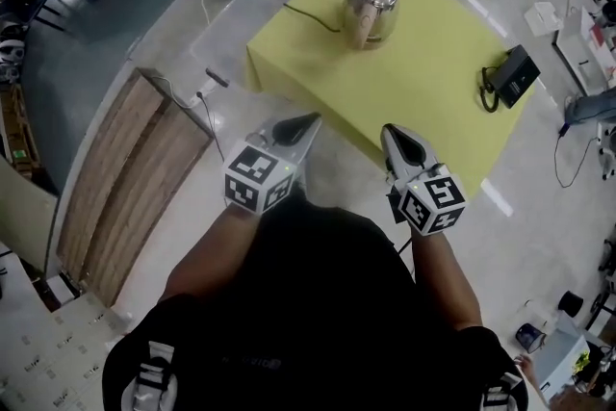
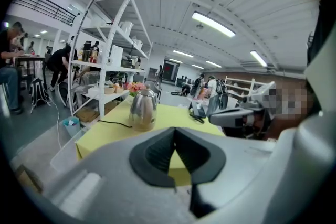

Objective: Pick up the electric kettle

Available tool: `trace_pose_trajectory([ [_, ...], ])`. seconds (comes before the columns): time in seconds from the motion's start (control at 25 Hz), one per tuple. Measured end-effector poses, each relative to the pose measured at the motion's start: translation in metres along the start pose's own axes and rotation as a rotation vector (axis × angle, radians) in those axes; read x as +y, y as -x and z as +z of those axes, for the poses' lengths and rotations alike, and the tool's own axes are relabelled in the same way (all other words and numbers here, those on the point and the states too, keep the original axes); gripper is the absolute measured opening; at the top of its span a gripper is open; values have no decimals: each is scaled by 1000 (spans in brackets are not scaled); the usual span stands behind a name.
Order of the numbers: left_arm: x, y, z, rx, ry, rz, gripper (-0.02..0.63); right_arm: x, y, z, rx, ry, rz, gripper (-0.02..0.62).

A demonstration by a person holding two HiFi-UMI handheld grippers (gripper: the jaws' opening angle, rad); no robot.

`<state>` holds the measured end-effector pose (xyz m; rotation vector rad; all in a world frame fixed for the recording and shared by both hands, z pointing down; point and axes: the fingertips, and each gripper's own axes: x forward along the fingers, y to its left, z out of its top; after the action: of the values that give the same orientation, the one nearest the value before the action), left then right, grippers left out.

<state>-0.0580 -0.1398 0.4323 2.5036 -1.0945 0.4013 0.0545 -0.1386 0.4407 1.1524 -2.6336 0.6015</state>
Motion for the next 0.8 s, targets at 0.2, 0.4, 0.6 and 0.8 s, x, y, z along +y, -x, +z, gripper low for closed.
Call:
trace_pose_trajectory([
  [0.2, 32, -8, 10, 28, -16, -69, 2, 1, -40, 13, 4, -17, -44, 5],
  [0.4, 64, -13, 21, 41, -48, -129, 2, 2, -74, 23, 3, -34, -97, 5],
  [0.6, 95, -18, 29, 49, -72, -182, 2, 3, -98, 33, 3, -42, -155, 5],
  [0.8, 117, -29, 28, 58, -101, -219, 2, -3, -115, 36, 9, -42, -204, 5],
])
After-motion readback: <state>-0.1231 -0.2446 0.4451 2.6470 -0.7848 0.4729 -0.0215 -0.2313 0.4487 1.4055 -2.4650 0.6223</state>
